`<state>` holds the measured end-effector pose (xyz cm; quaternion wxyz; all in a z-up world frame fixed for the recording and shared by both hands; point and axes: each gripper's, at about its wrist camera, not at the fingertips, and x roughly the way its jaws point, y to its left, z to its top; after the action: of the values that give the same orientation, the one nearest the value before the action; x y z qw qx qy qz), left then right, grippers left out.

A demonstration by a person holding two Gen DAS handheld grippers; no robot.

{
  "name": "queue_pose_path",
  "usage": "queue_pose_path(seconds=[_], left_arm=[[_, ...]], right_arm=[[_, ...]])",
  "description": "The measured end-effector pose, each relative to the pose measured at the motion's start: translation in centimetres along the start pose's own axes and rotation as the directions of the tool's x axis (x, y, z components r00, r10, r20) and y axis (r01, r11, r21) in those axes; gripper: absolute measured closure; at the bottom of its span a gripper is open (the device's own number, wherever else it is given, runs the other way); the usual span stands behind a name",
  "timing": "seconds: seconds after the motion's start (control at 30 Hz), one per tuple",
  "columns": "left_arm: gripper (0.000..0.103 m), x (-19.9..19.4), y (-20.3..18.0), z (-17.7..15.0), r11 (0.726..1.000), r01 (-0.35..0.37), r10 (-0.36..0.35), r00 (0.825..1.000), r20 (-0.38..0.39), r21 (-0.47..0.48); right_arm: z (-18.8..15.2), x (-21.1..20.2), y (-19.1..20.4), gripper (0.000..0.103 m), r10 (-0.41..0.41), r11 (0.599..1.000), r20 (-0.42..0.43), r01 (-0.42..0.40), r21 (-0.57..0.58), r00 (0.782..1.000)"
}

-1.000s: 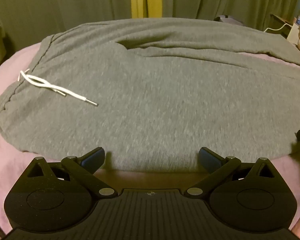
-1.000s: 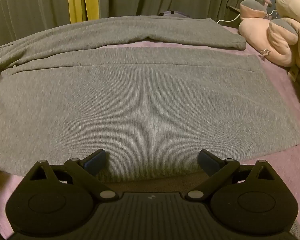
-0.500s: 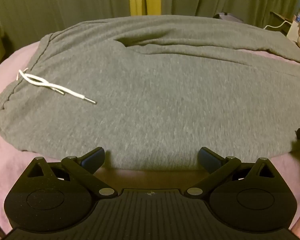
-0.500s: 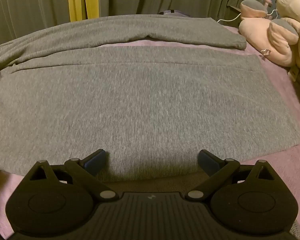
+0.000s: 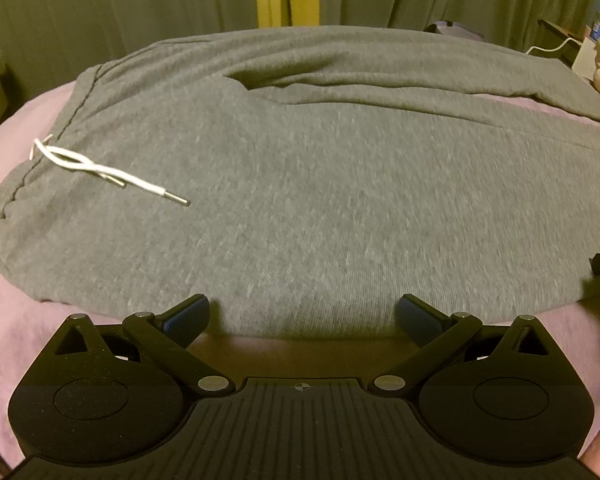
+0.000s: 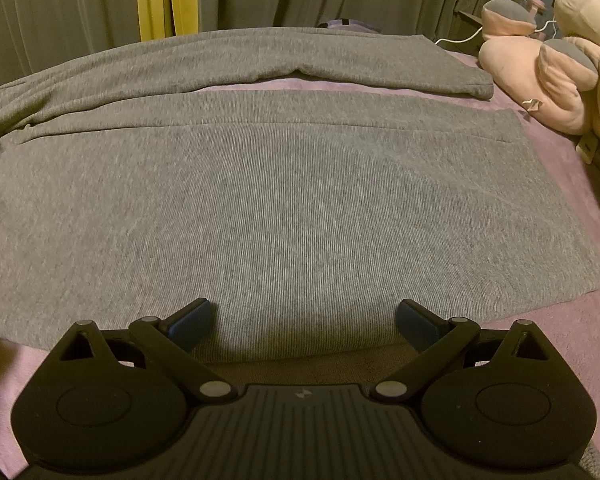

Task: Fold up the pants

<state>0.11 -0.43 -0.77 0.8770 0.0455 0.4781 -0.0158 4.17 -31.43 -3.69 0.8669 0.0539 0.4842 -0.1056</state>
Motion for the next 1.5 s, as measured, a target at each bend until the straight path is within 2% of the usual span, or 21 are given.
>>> queue_pose_path(seconds=[1.5], left_arm=[[0.0,0.01,-0.34,-0.02,1.0,-0.001,0.001,1.0,-0.001,0.007]], right_arm=[[-0.11,0.29,0.15,0.004,-0.006,1.0,-0.005,0.006,-0.006,1.0]])
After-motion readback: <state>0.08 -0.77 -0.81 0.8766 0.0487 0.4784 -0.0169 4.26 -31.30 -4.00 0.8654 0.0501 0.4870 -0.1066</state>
